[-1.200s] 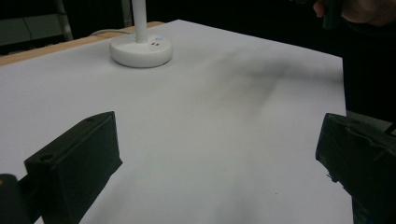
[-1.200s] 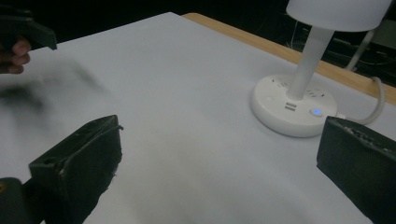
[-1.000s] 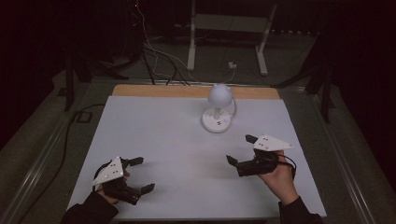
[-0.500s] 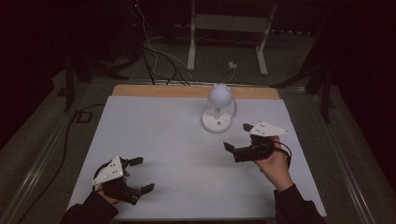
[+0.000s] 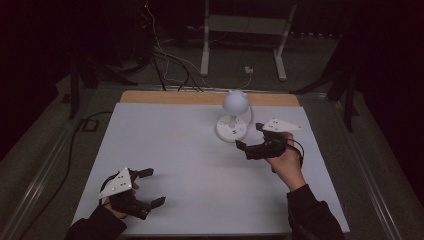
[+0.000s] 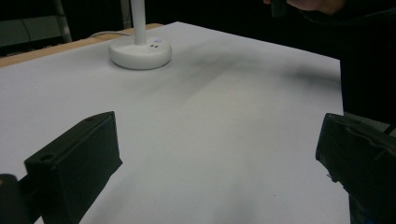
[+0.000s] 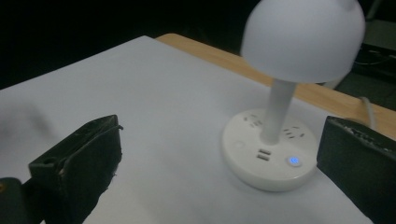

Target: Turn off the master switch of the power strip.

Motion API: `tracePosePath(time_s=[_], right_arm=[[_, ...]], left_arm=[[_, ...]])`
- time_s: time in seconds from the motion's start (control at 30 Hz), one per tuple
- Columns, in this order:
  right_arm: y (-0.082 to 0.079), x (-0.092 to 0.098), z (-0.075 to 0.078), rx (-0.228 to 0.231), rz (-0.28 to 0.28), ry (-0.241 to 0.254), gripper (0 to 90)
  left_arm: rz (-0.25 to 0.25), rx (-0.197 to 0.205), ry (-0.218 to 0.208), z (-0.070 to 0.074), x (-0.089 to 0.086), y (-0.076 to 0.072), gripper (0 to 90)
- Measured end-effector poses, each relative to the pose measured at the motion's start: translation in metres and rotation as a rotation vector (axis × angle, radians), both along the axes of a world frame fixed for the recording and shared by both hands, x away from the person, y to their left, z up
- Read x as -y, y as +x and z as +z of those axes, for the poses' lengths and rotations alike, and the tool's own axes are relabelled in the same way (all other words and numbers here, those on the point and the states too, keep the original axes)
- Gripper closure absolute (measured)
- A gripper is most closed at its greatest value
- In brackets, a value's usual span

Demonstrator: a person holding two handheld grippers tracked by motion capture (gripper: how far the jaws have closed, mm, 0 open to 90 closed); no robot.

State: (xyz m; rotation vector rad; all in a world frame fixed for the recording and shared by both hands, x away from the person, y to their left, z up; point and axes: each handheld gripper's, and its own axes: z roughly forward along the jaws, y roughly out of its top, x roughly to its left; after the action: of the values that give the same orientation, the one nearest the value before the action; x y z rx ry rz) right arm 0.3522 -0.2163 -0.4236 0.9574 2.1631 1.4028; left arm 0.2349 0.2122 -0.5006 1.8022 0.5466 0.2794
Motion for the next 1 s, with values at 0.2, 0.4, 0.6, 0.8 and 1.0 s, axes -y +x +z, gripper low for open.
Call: tracePosePath(time_s=[0.2, 0.4, 0.6, 0.8, 1.0], right_arm=[[0.014, 0.005, -0.005, -0.007, -0.039, 0.01, 0.0], [0.027, 0.008, -0.012, -0.013, -0.108, 0.012, 0.0], [0.04, 0.008, -0.016, -0.014, -0.144, 0.005, 0.0], [0.052, 0.007, -0.019, -0.007, -0.192, -0.002, 5.1], [0.06, 0.006, -0.022, -0.015, -0.233, -0.026, 12.9]], left_arm=[[-0.001, -0.001, -0.001, 0.0, 0.0, 0.0, 0.3], [-0.001, -0.002, 0.001, 0.0, 0.0, 0.0, 0.3], [-0.001, -0.003, 0.001, 0.0, 0.0, 0.0, 0.3], [-0.001, -0.003, 0.003, 0.0, 0.0, 0.0, 0.3], [-0.002, -0.004, 0.002, 0.0, 0.0, 0.0, 0.3]])
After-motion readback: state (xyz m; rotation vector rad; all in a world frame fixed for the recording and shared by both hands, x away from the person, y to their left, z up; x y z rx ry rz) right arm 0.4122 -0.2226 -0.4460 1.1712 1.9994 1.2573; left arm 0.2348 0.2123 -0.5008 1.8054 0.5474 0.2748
